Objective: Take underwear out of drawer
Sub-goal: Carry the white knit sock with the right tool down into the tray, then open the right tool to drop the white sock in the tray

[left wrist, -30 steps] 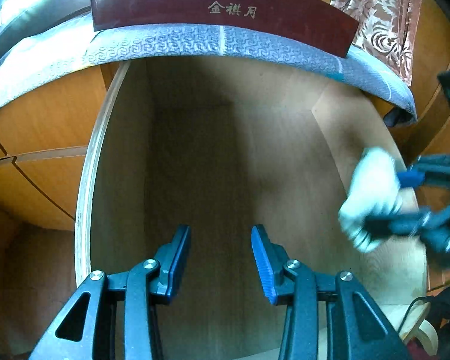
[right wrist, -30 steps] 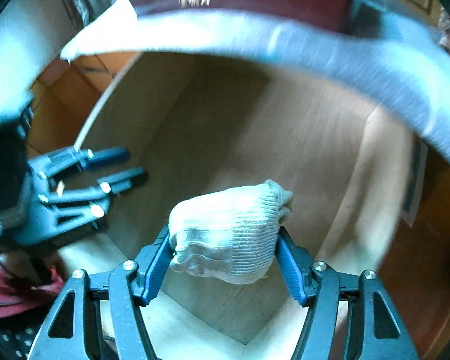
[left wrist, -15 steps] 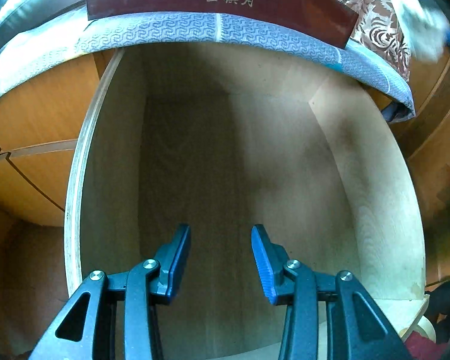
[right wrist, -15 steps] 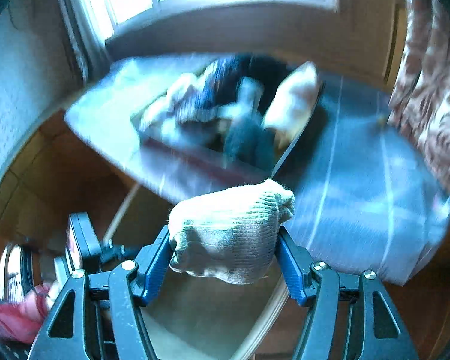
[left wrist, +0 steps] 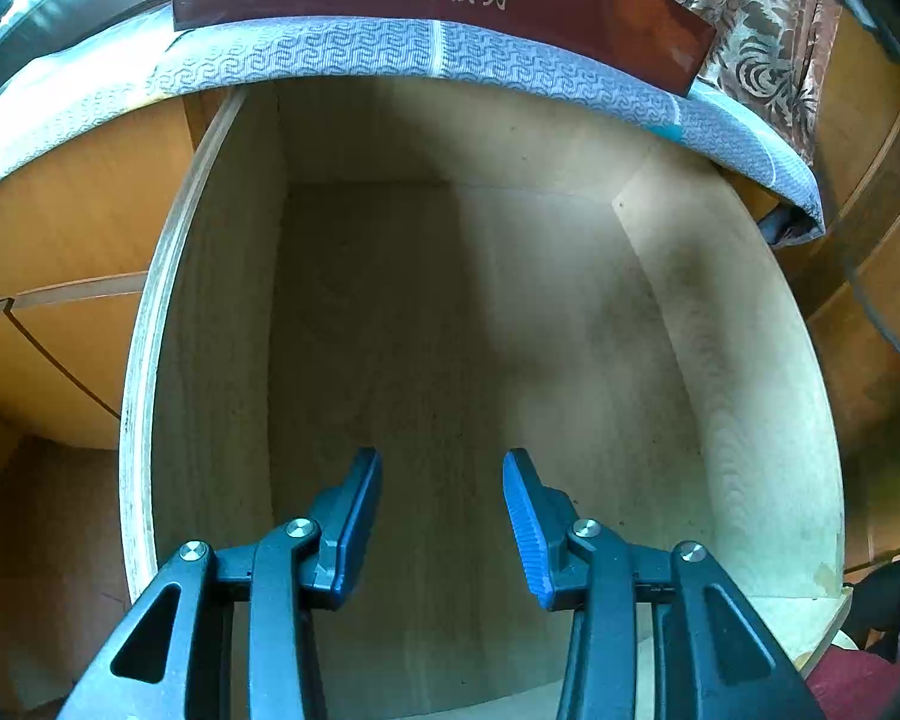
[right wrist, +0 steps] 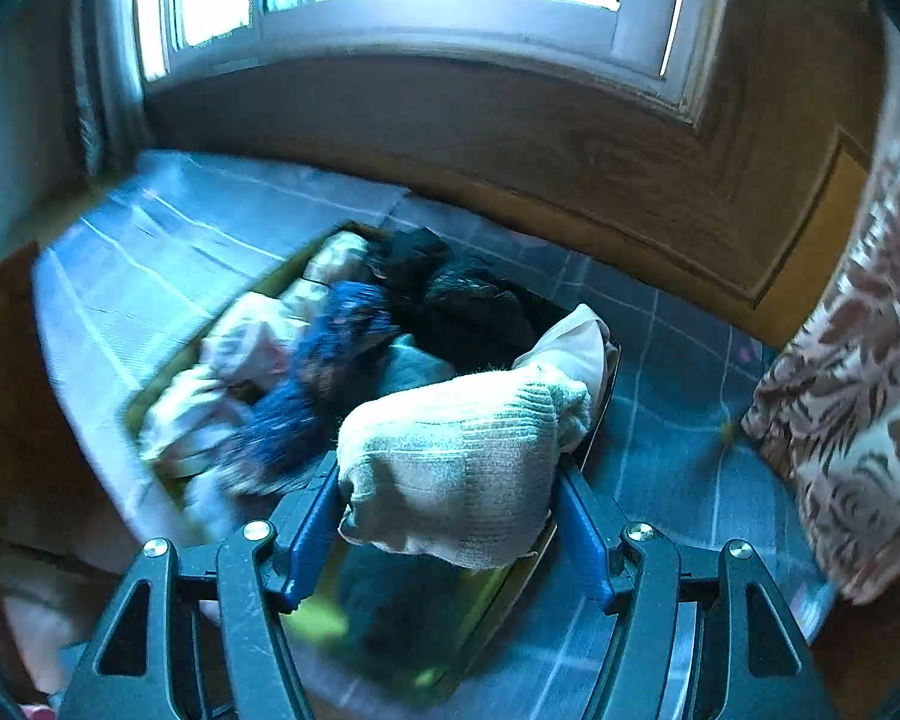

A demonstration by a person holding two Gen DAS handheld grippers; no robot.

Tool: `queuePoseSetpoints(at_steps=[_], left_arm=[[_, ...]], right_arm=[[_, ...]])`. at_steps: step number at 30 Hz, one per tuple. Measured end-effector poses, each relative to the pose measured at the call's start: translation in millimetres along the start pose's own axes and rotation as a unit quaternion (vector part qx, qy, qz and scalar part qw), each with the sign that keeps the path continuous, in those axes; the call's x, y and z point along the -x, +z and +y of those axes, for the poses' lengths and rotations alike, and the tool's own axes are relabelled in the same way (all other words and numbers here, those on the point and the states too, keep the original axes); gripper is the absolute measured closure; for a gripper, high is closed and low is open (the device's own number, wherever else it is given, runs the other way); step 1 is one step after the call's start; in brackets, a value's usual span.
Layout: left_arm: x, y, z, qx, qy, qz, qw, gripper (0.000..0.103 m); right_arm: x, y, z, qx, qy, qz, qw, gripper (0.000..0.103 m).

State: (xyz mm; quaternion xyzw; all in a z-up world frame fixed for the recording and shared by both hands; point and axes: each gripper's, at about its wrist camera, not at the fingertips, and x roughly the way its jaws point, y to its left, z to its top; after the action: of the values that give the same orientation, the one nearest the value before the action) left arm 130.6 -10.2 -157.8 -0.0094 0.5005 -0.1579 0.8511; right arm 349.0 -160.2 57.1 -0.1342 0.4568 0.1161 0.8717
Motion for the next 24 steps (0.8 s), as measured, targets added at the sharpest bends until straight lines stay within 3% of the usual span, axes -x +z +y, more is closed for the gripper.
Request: queuePoseSetpoints(at_steps=[5, 10, 16, 21, 24], left_arm=[[-1, 0, 0, 0.000, -0.002, 0.004, 1.0000, 0.061], [-2, 2, 0, 0.001, -0.005, 0.007, 1.0000, 0.061], [-2, 2, 0, 0.002, -0.006, 0.007, 1.0000, 0.061], [-1, 0, 0, 0.003, -0.009, 0.005, 0.9999, 0.061], [-2, 0, -1, 0.002, -0.006, 0.007, 1.0000, 0.061]], right_arm=[[-40, 12, 1, 0.027, -0.034, 0.023, 0.999, 0.036], [-59, 15, 7, 0.047, -0.047, 0.015, 0.998, 0.035], [-66, 9, 27, 0.055, 0.027, 0.039, 0.997, 0.035], [-76, 11, -8, -0.026, 0.032, 0.050, 0.998, 0.028], [-69, 7, -6, -0.007, 0.025, 0.045, 0.999, 0.023]])
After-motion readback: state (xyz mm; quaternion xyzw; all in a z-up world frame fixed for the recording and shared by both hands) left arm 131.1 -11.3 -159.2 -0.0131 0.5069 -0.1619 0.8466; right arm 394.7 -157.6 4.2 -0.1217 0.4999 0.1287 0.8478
